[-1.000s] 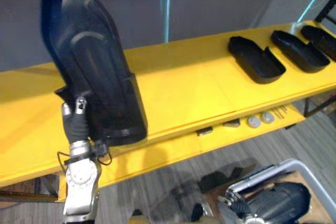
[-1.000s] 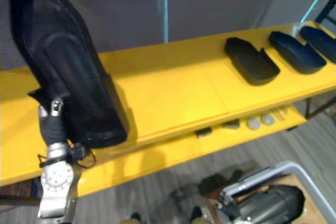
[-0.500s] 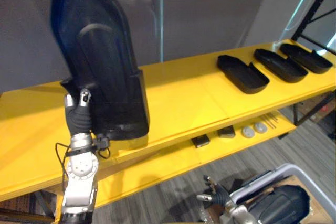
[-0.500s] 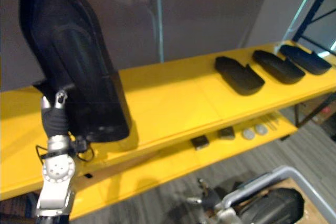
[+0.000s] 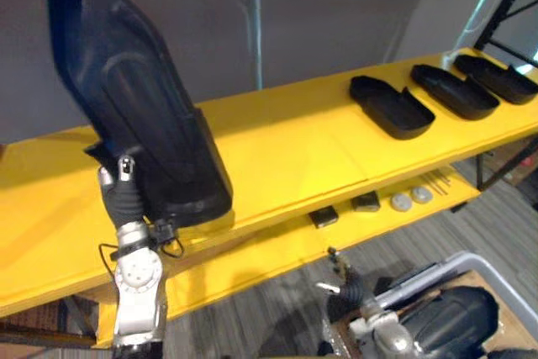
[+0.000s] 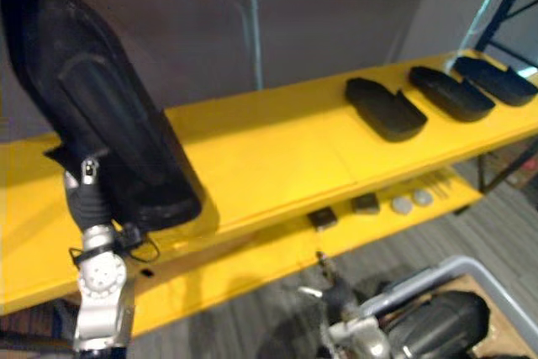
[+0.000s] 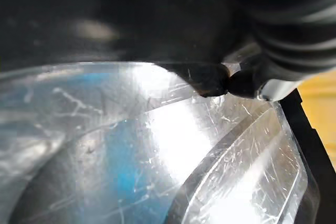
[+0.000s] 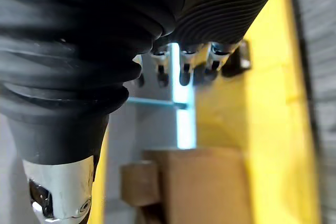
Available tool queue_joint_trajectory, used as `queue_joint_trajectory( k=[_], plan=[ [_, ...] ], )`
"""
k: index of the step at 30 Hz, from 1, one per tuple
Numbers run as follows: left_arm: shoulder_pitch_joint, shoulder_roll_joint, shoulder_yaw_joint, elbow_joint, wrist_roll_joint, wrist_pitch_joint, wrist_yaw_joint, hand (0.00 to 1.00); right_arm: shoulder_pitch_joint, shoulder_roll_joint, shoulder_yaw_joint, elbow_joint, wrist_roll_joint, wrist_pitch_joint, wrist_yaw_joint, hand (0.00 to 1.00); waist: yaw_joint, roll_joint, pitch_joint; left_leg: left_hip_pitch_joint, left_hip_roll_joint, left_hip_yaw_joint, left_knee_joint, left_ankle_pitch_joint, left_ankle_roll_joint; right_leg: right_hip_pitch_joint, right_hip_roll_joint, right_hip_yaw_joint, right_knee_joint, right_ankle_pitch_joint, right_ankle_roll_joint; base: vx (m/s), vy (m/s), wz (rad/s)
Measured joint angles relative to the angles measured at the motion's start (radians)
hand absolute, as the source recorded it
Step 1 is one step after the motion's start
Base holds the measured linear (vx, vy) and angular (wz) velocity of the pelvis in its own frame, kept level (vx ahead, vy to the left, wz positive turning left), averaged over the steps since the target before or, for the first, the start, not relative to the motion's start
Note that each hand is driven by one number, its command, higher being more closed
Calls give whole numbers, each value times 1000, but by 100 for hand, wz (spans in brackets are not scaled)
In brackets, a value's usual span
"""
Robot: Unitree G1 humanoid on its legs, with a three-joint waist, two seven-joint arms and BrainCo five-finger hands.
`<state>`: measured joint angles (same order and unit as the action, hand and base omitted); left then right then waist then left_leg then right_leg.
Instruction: Walk over and take plastic housings, then place them on the shelf
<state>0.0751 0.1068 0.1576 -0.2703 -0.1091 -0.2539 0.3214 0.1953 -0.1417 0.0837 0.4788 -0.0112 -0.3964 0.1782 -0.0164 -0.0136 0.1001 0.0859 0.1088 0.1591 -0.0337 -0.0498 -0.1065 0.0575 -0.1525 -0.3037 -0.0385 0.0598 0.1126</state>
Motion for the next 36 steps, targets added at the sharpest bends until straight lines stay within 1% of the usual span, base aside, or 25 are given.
queue_joint_trajectory(
  k=[2, 4, 6, 8, 9, 12, 13, 15, 16, 17, 18, 19, 20, 21, 22, 23, 24, 25, 26, 28, 29, 32, 33, 34, 36],
  plan=[
    [8, -3, 1, -21, -2, 16, -11, 100, -6, 0, -10, -4, 8, 1, 11, 0, 4, 3, 1, 0, 6, -11, -4, 11, -13, 0, 4, -13, 10, 0, 0, 80, -34, 22],
    [5, 2, 13, -36, -6, 31, -24, 100, -17, 1, -10, -4, 16, 5, 25, 0, 4, 4, 0, 3, 6, -13, -9, 13, -15, 3, 4, -19, 11, -2, -4, 94, -5, 13],
    [-14, 16, 20, -36, -12, 57, -29, 100, -20, 2, -10, -5, 16, 6, 30, 0, 2, 4, 0, 6, 4, -11, -10, 13, -15, 5, 2, -19, 11, -3, -5, 59, 16, 2],
    [-57, 53, 18, -24, -21, 92, -33, 100, -13, 2, -5, -8, 16, 14, 41, 0, 0, 5, 1, 22, 2, -8, -12, 13, -15, 15, 1, -18, 11, -6, -9, 31, 13, -2],
    [-91, 84, 15, -19, -51, 113, -47, 100, -4, 2, -1, -21, 16, 26, 43, 0, -2, 5, 1, 23, 2, -5, -11, 13, -15, 14, 0, -16, 11, -7, -11, 5, 3, -4],
    [-178, 134, 13, 20, -86, 156, -61, 100, 17, -3, 5, -35, 18, 52, 43, 0, -7, 11, 3, 21, 4, 10, -10, 12, -15, 12, 3, 2, 8, -9, -13, -35, -3, -11],
    [-222, 164, 13, 69, -92, 178, -67, 100, 30, -5, 10, -35, 18, 60, 44, 0, -26, 15, 0, 21, 5, 16, -11, 10, -15, 11, 5, 7, 2, -10, -15, -47, -3, -15],
    [-274, 196, 10, 126, -114, 208, -85, 100, 49, -6, 10, -35, 18, 72, 43, 0, -39, 20, 2, 21, 7, 25, -11, 10, -15, 10, 7, 15, -5, -9, -13, -39, -7, -18],
    [-308, 228, 2, 168, -135, 236, -101, 100, 68, -7, 9, -35, 17, 87, 43, 0, -46, 23, 0, 23, 10, 45, -13, 9, -15, 1, 12, 33, -6, -6, -12, -31, -9, -30],
    [-324, 244, -4, 187, -151, 247, -108, 100, 72, -8, 8, -35, 17, 93, 42, 0, -49, 25, -1, 23, 11, 52, -13, 9, -16, -4, 14, 41, -6, -3, -12, -23, -13, -34],
    [-360, 270, -24, 229, -173, 276, -127, 100, 94, -12, 5, -35, 16, 100, 41, 0, -56, 28, -2, 23, 13, 62, -14, 9, -16, -10, 17, 52, -6, 2, -8, -3, -11, -30],
    [-389, 283, -38, 269, -177, 296, -143, 100, 116, -16, -1, -35, 16, 101, 40, 0, -66, 30, -3, 25, 14, 73, -15, 9, -16, -17, 19, 63, -6, 8, -7, 6, -10, -21],
    [-402, 284, -47, 285, -177, 303, -149, 100, 125, -17, -7, -35, 16, 101, 39, 0, -76, 31, -4, 25, 14, 73, -16, 9, -16, -17, 20, 63, -6, 10, -7, 20, -2, -14],
    [-431, 284, -65, 324, -184, 322, -160, 100, 141, -17, -20, -34, 15, 102, 35, 0, -88, 32, -4, 27, 15, 77, -18, 9, -16, -18, 21, 66, -6, 11, -8, 19, 3, -16],
    [-451, 287, -77, 361, -198, 335, -177, 100, 155, -17, -29, -33, 13, 103, 25, 0, -98, 33, -4, 38, 16, 96, -25, 9, -16, -21, 24, 80, -6, 13, -9, 20, 6, -25],
    [-459, 291, -85, 375, -201, 341, -180, 100, 156, -16, -34, -31, 10, 103, 17, 0, -101, 33, -5, 42, 17, 103, -25, 9, -16, -22, 26, 88, -6, 13, -10, 22, 4, -30],
    [-480, 297, -99, 401, -208, 360, -189, 100, 163, -15, -36, -29, 7, 103, -4, 0, -111, 33, -5, 47, 18, 112, -27, 9, -16, -22, 28, 95, -6, 13, -10, 20, 2, -22],
    [-489, 298, -105, 413, -208, 368, -193, 100, 166, -15, -39, -29, 5, 103, -17, 0, -112, 33, -4, 52, 18, 120, -28, 9, -17, -23, 29, 103, -6, 13, -10, 19, -4, -25],
    [-503, 298, -112, 424, -208, 385, -193, 100, 173, -9, -48, -28, 2, 103, -51, 0, -114, 34, -5, 56, 19, 132, -26, 8, -18, -24, 32, 113, -6, 13, -10, 14, -9, -17],
    [-537, 303, -133, 460, -242, 412, -183, 100, 177, 8, -92, -28, 0, 100, -143, 0, -134, 36, -3, 56, 20, 146, -26, 8, -18, -29, 33, 119, -6, 14, -11, 5, -8, -12],
    [-546, 303, -135, 478, -246, 417, -181, 100, 176, 11, -107, -29, 0, 99, -161, 0, -136, 37, -3, 57, 20, 153, -26, 8, -18, -30, 34, 122, -6, 14, -12, -7, 1, -12],
    [-568, 303, -137, 567, -284, 446, -159, 100, 175, 26, -168, -39, 19, 95, -236, 0, -158, 38, -2, 59, 21, 162, -26, 7, -19, -34, 36, 133, -6, 16, -14, -9, 0, -12],
    [-567, 298, -138, 617, -283, 455, -128, 100, 175, 32, -188, -55, 32, 89, -268, 0, -162, 39, -1, 66, 22, 178, -27, 6, -21, -38, 39, 148, -5, 18, -16, -12, 2, -24],
    [-567, 296, -138, 642, -283, 456, -116, 100, 175, 35, -194, -71, 38, 88, -276, 0, -164, 40, 0, 69, 23, 182, -27, 5, -22, -38, 41, 154, -5, 19, -17, -12, 0, -29],
    [-568, 281, -137, 712, -281, 475, -61, 100, 187, 46, -209, -151, 37, 74, -308, 0, -176, 41, 0, 73, 28, 196, -26, -1, -26, -41, 47, 168, -5, 21, -19, -13, -6, -18]
  ],
)
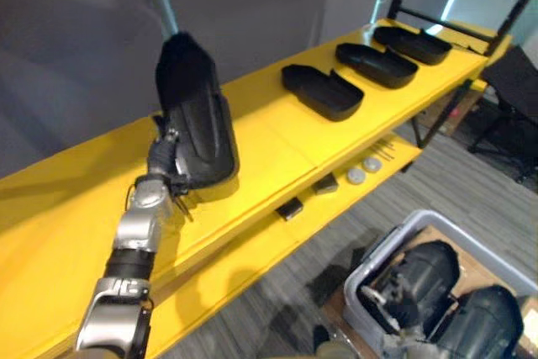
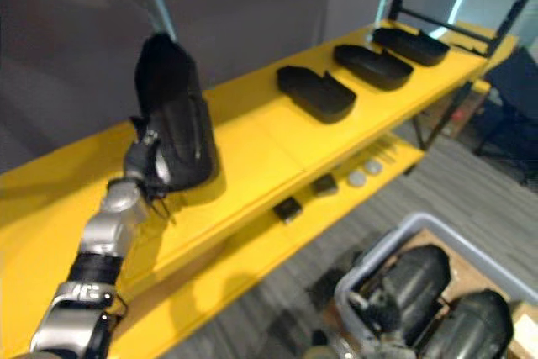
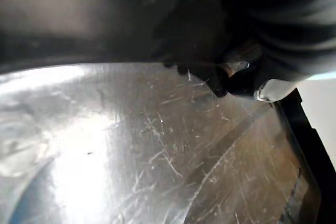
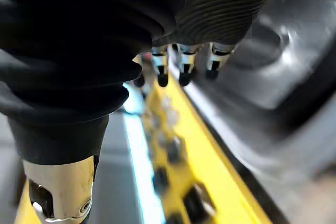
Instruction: Walk over and take plastic housings, then place them on the shelf
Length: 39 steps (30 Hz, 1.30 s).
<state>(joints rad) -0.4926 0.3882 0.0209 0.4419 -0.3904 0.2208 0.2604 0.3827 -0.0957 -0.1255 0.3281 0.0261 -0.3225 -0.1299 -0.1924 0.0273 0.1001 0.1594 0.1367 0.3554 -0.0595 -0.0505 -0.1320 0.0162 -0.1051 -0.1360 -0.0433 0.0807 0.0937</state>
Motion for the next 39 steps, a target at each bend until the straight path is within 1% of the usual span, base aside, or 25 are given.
queue_joint_trajectory(
  k=[2, 3, 4, 5, 6, 7, 8, 9, 10, 14, 15, 17, 19, 22, 25, 27, 29, 31, 36, 37, 39],
  plan=[
    [0, -11, 0, 25, 7, 3, 33, 100, 9, 7, -2, -60, 0, -13, -15, 0, -4, -2, 1, 1, 3, 9, 0, -1, -1, -4, 4, 6, 0, 1, -2, -13, -13, -12],
    [-2, -14, 0, 41, 13, 12, 69, 100, 9, 13, -3, -113, 0, -25, -27, 0, -13, -2, 4, 1, 5, 12, 0, -1, -2, -7, 7, 9, 2, 2, -2, -16, -20, -15],
    [-16, -16, 1, 69, 19, 24, 104, 100, 10, 18, -3, -173, 0, -28, -35, 0, -15, -3, 7, 0, 8, 18, 0, -2, -2, -14, 10, 17, 6, 1, -3, -13, -17, -13],
    [-27, -16, 4, 83, 24, 32, 121, 100, 10, 19, -3, -200, 0, -30, -42, 0, -15, -4, 11, 0, 9, 21, 1, -2, -2, -16, 11, 21, 7, 2, -4, -17, -16, -16],
    [-46, -17, 7, 108, 47, 45, 161, 100, 8, 19, -5, -249, 0, -33, -49, 0, -16, -7, 22, 4, 11, 27, 1, -2, -2, -16, 14, 26, 8, 2, -5, -14, -13, -16],
    [-62, -20, 16, 131, 49, 49, 192, 100, 4, 19, -11, -298, 0, -36, -54, 0, -16, -9, 34, 10, 13, 34, 0, -2, -3, -16, 17, 33, 9, 3, -6, -12, -11, -17],
    [-66, -24, 26, 139, 54, 51, 207, 100, 4, 19, -14, -322, 0, -40, -59, 0, -16, -9, 41, 13, 13, 37, 0, -2, -4, -16, 18, 36, 10, 3, -6, 2, -6, -13],
    [-73, -34, 50, 155, 57, 52, 234, 100, 4, 19, -19, -361, 1, -54, -67, 0, -20, -8, 51, 13, 13, 38, 0, -3, -4, -17, 19, 38, 10, 3, -6, 11, -2, -6],
    [-83, -39, 63, 160, 62, 52, 263, 100, 4, 18, -25, -393, 1, -57, -70, 0, -24, -9, 62, 13, 13, 38, 0, -3, -5, -17, 19, 38, 10, 3, -6, 0, 0, 0],
    [-122, -41, 90, 180, 81, 52, 321, 100, 1, 18, -30, -464, 3, -61, -73, 0, -28, -11, 74, 3, 13, 43, 1, -5, -6, -32, 21, 45, 11, 3, -7, 3, 0, -3],
    [-131, -41, 90, 180, 86, 49, 339, 100, -9, 18, -30, -495, 21, -66, -73, 0, -28, -11, 75, -8, 13, 45, 1, -5, -7, -46, 21, 50, 13, 3, -7, 14, 2, -7],
    [-141, -41, 93, 180, 85, 48, 356, 100, -12, 18, -30, -521, 22, -66, -76, 0, -31, -11, 75, -12, 13, 48, 2, -5, -7, -52, 22, 52, 15, 3, -7, 10, 1, -2],
    [-150, -41, 93, 194, 86, 48, 368, 100, -22, 18, -29, -553, 22, -66, -81, 0, -37, -12, 78, -12, 13, 49, 5, -6, -6, -52, 21, 54, 15, 3, -7, 0, 0, 0],
    [-184, -38, 93, 205, 86, 42, 373, 100, -40, 17, -29, -587, 23, -65, -89, 0, -36, -15, 110, -24, 16, 49, 37, -23, -4, -51, 19, 57, 15, 3, -8, -11, 0, -1],
    [-196, -33, 91, 207, 87, 42, 368, 100, -47, 16, -28, -597, 41, -61, -92, 0, -38, -10, 129, -24, 16, 49, 37, -24, -3, -52, 20, 58, 15, 3, -8, -11, -1, -1],
    [-209, -22, 80, 211, 87, 43, 346, 100, -55, 15, -24, -597, 41, -45, -94, 0, -38, -6, 143, -25, 17, 49, 40, -24, -3, -52, 21, 58, 15, 3, -8, 0, 0, 0],
    [-221, -15, 72, 213, 87, 44, 331, 100, -57, 15, -12, -597, 42, -39, -102, 0, -40, -7, 150, -36, 19, 46, 54, -30, -4, -56, 20, 58, 16, 3, -8, 0, 0, 0],
    [-230, -2, 38, 212, 87, 51, 296, 100, -63, 15, 9, -597, 43, -28, -112, 0, -40, -9, 151, -47, 22, 41, 69, -36, -4, -59, 20, 57, 16, 4, -9, 5, -3, 2],
    [-231, -1, 22, 218, 86, 68, 259, 100, -72, 15, 39, -597, 43, -25, -113, 0, -39, -11, 152, -39, 22, 41, 70, -37, -3, -49, 20, 56, 16, 5, -9, 0, 0, 0],
    [-231, 2, 2, 220, 86, 74, 249, 0, -73, 15, 45, -597, 43, -25, -114, 0, -38, -11, 152, -40, 23, 40, 77, -42, -2, -47, 19, 56, 16, 4, -9, 0, 0, 0],
    [-229, 3, -4, 219, 86, 79, 234, 0, -72, 15, 48, -597, 43, -25, -115, 0, -38, -12, 153, -41, 23, 40, 89, -49, 1, -44, 17, 56, 16, 4, -9, 0, 0, 0]
  ],
)
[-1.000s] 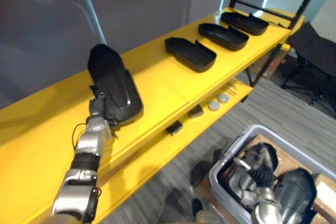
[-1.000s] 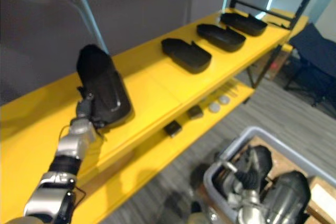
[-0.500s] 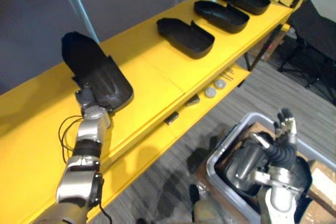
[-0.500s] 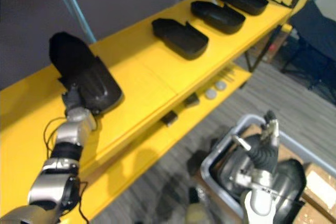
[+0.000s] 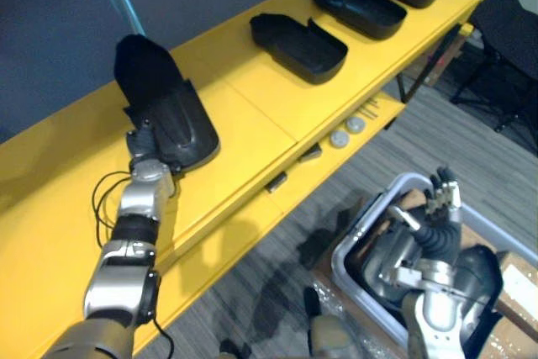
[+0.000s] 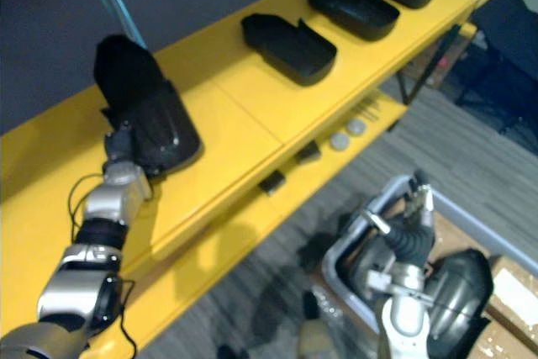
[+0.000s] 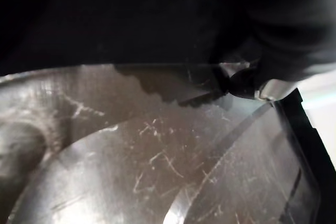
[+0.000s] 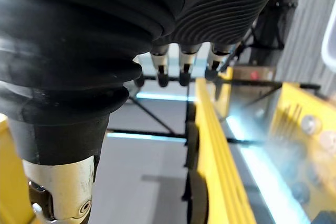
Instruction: Walk over and take plastic housings, then place them on the shelf
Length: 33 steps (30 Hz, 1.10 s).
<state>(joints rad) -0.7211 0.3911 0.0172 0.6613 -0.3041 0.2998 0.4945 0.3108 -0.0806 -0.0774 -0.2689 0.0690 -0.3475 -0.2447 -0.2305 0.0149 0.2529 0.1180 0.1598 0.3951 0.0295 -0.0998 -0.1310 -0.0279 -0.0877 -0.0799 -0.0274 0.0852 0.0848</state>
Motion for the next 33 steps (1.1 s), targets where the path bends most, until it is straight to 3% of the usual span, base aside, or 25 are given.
queue_joint_trajectory(
  k=[11, 20, 33],
  plan=[
    [17, -9, -4, 0, -5, -2, -9, 0, 29, 0, 0, 0, 18, 0, -23, 0, -1, -2, 1, 4, 3, -4, 17, -12, 0, 12, -1, -1, -1, 0, 1, 0, 0, 0],
    [46, -20, -25, -2, -92, -81, 14, 0, 44, -1, 40, 2, 36, -7, -43, 0, -1, -2, 0, 9, 3, -20, 16, -12, 0, 30, -2, -13, -10, 1, 3, 4, -1, 2],
    [100, -82, -40, -46, -119, -124, 42, 0, 33, -1, 44, 3, 33, -76, -68, 0, 24, -11, -35, 24, 2, -33, 9, -11, 0, 62, -4, -34, -27, 2, 5, 4, 0, 3]
  ],
)
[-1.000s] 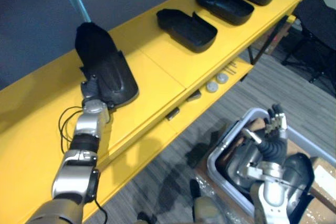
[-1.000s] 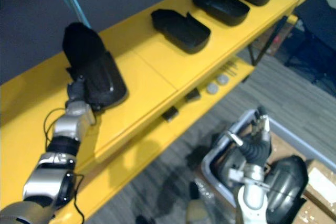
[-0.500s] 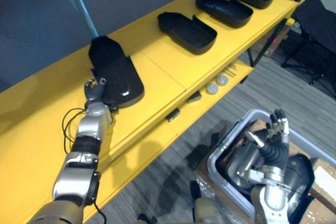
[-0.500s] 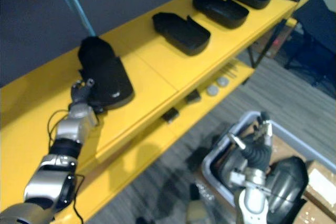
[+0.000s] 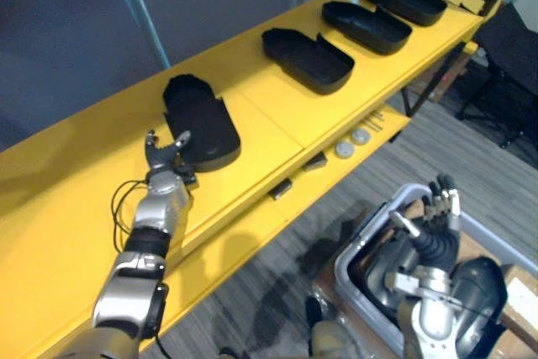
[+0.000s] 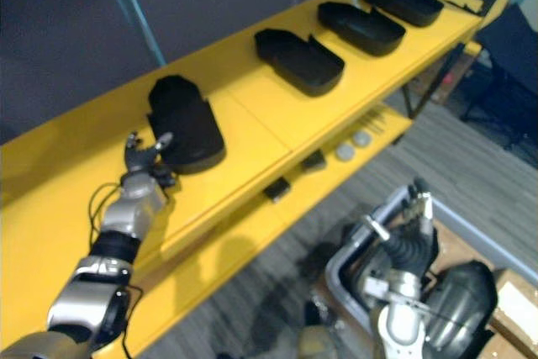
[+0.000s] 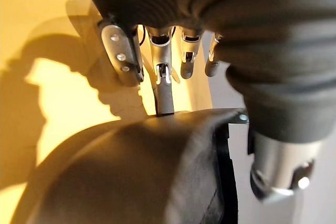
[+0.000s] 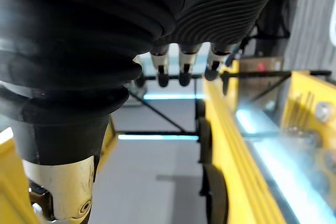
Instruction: Walk over and take plastic housings, then place them on the shelf
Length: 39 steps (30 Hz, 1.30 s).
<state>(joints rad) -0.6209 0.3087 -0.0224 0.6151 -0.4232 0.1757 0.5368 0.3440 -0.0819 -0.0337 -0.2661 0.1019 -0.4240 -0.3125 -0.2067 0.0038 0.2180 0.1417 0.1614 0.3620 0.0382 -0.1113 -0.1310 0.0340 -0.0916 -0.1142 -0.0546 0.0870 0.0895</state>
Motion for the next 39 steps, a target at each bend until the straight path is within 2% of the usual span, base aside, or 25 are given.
queue_joint_trajectory(
  k=[6, 9, 11, 12, 14, 15, 16, 19, 20, 21, 23, 25, 26, 27, 29, 30, 31, 32, 34, 36, 37, 38, 39],
  plan=[
    [51, -2, 13, -60, 9, -17, -39, 0, -58, -33, -8, -2, -40, -41, -40, 0, 5, -3, -25, 5, -3, -19, -17, 12, 0, 12, -2, -22, -7, 3, 3, 11, -3, 8],
    [75, 6, 62, -107, 6, -22, -85, 0, -96, -55, -58, -9, -62, -41, -62, 0, 25, 2, -26, 25, -3, -19, -32, 19, -2, 28, 1, -24, -9, 2, 2, 4, -3, 3],
    [75, 41, 98, -167, -7, -29, -117, 0, -129, -83, -105, -23, -56, -41, -72, 0, 34, 3, -25, 25, -3, -22, -32, 22, -3, 30, 0, -27, -9, 2, 2, -10, -2, 3],
    [75, 82, 124, -225, -9, -49, -138, 0, -157, -103, -135, -37, -32, -57, -79, 0, 37, 6, -24, 28, -3, -24, -32, 23, -2, 35, -1, -30, -9, 2, 2, -18, -3, 5],
    [75, 131, 172, -333, -12, -107, -166, 0, -205, -139, -174, -44, 4, -96, -82, 0, 45, 22, -32, 29, -5, -28, -32, 24, 0, 38, -3, -41, -9, 2, 2, -10, -2, 7],
    [75, 140, 182, -365, -13, -122, -169, 0, -219, -149, -183, -45, 12, -104, -81, 0, 49, 28, -35, 28, -7, -32, -33, 26, 2, 39, -6, -45, -9, 2, 2, 4, 8, 16],
    [75, 151, 197, -420, -21, -150, -185, 0, -247, -174, -190, -44, 44, -114, -75, 0, 55, 45, -46, 20, -11, -44, -33, 28, 5, 39, -11, -54, -10, 2, 2, 4, 16, 28],
    [97, 153, 235, -548, -56, -176, -200, 0, -346, -208, -181, -22, 103, -120, -33, 0, 73, 82, -63, 13, -21, -69, -38, 40, 15, 47, -23, -82, -11, 2, 2, -8, 8, 28],
    [145, 151, 251, -622, -64, -185, -204, 0, -389, -212, -168, -1, 131, -117, 6, 0, 80, 94, -70, 14, -24, -83, -38, 45, 18, 64, -27, -101, -21, 3, 4, -14, -18, 35],
    [219, 139, 268, -709, -74, -199, -203, 0, -417, -217, -157, 15, 166, -98, 62, 0, 89, 106, -78, 12, -25, -102, -39, 47, 19, 75, -28, -121, -23, 3, 4, -13, -22, 39],
    [329, 91, 317, -820, -74, -217, -203, 0, -446, -219, -141, 41, 191, -58, 123, 0, 111, 117, -85, 5, -26, -116, -41, 54, 20, 77, -30, -138, -23, 2, 4, -37, -19, 36],
    [493, -3, 367, -910, -50, -253, -177, 0, -472, -219, -105, 99, 202, 10, 195, 0, 149, 117, -86, -7, -29, -164, -49, 72, 19, 93, -33, -190, -24, -1, 5, -67, -32, 56],
    [536, -23, 374, -914, -25, -268, -163, 0, -481, -219, -90, 117, 201, 25, 209, 0, 161, 114, -84, -7, -29, -173, -49, 76, 20, 99, -34, -200, -24, -2, 6, -87, -34, 60],
    [610, -63, 393, -918, 11, -281, -134, 0, -497, -216, -60, 141, 201, 52, 233, 0, 184, 107, -80, -14, -30, -196, -49, 81, 19, 110, -35, -227, -31, -6, 6, -90, -30, 50],
    [708, -123, 444, -918, 46, -291, -58, 0, -545, -197, -2, 159, 201, 68, 276, 0, 223, 93, -81, -43, -30, -226, -49, 89, 24, 106, -36, -265, -34, -12, 3, -96, -33, 52],
    [732, -135, 460, -917, 55, -294, -31, 0, -562, -187, 13, 162, 201, 77, 289, 0, 232, 89, -81, -51, -31, -238, -50, 93, 24, 107, -37, -274, -34, -12, 3, -69, -31, 54],
    [770, -155, 484, -914, 84, -294, 25, 0, -591, -168, 41, 168, 202, 84, 311, 0, 251, 81, -85, -60, -33, -255, -53, 100, 24, 109, -39, -298, -33, -12, 4, -42, -23, 46],
    [808, -172, 508, -899, 119, -287, 86, 0, -625, -147, 73, 177, 209, 93, 324, 0, 273, 74, -89, -63, -36, -265, -66, 109, 25, 110, -41, -311, -33, -10, 6, -20, -19, 41],
    [857, -200, 549, -819, 172, -273, 160, 0, -687, -114, 123, 208, 212, 112, 335, 0, 286, 68, -95, -74, -43, -287, -70, 122, 20, 113, -48, -335, -24, -7, 9, 13, -4, 35],
    [906, -239, 579, -677, 198, -275, 208, 0, -730, -84, 168, 255, 222, 131, 335, 0, 309, 57, -104, -71, -53, -309, -97, 140, 21, 122, -55, -356, -24, -6, 11, 34, 14, 40],
    [940, -257, 604, -527, 193, -309, 209, 0, -763, -54, 209, 296, 234, 153, 335, 0, 324, 48, -110, -70, -57, -315, -110, 147, 21, 122, -58, -366, -24, -7, 12, 40, 17, 26],
    [940, -260, 607, -495, 186, -319, 206, 0, -769, -48, 217, 304, 237, 157, 335, 0, 327, 46, -111, -70, -58, -317, -113, 149, 21, 122, -59, -368, -24, -7, 12, 42, 16, 21],
    [954, -273, 615, -373, 147, -362, 171, 0, -786, -28, 243, 339, 239, 172, 338, 0, 332, 34, -118, -74, -62, -326, -117, 151, 22, 122, -62, -379, -24, -10, 14, 29, 13, 16]
  ],
)
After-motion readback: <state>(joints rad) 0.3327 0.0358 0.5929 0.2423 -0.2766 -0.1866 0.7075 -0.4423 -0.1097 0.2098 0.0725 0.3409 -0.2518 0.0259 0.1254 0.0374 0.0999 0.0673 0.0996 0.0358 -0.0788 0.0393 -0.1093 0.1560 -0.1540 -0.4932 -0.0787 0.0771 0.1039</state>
